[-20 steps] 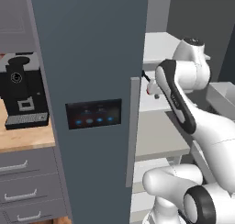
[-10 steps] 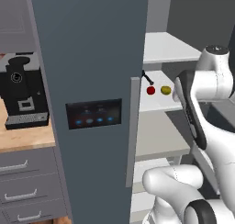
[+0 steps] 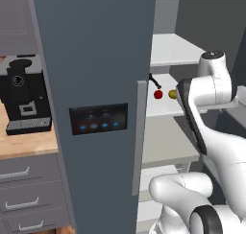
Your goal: Pick the orange and apple from the fridge and place them on the plate next to the blender to make a fruit smoothie.
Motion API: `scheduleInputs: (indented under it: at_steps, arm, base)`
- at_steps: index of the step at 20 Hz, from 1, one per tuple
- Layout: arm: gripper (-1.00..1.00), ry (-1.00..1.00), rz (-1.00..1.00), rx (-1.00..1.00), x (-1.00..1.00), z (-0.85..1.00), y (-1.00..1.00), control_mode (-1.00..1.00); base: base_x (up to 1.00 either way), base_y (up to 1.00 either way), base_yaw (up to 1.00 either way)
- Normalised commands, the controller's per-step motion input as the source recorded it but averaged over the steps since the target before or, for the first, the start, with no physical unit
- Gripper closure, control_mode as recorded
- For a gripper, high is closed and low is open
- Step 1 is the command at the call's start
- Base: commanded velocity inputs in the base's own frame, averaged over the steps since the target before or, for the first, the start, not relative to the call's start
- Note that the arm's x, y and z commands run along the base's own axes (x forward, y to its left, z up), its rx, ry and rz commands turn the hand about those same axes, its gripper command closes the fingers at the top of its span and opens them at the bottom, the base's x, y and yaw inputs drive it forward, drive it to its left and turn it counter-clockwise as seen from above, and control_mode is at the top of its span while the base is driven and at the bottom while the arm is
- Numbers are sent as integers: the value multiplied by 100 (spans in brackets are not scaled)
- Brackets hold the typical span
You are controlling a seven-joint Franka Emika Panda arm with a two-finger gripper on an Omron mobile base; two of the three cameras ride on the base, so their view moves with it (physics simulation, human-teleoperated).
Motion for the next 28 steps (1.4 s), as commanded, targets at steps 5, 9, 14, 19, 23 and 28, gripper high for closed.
scheduleInputs:
  at_steps: [5, 9, 14, 19, 23, 28]
  arm:
    - [-100, -3, 1, 0, -23, 0, 41, -100]
    - [-100, 0, 2, 2, 21, 0, 17, -100]
    - [-100, 3, 0, 0, 66, 0, 1, -100]
    - [-100, -5, 9, 8, 60, -3, 4, -100]
    - [-100, -3, 16, 1, 46, -8, 2, -100]
    - [-100, -15, 8, 1, 29, 0, -5, -100]
  base:
    - [0, 0, 0]
    - [0, 0, 0]
    - [0, 0, 0]
    - [0, 0, 0]
    - [0, 0, 0]
    - [0, 0, 0]
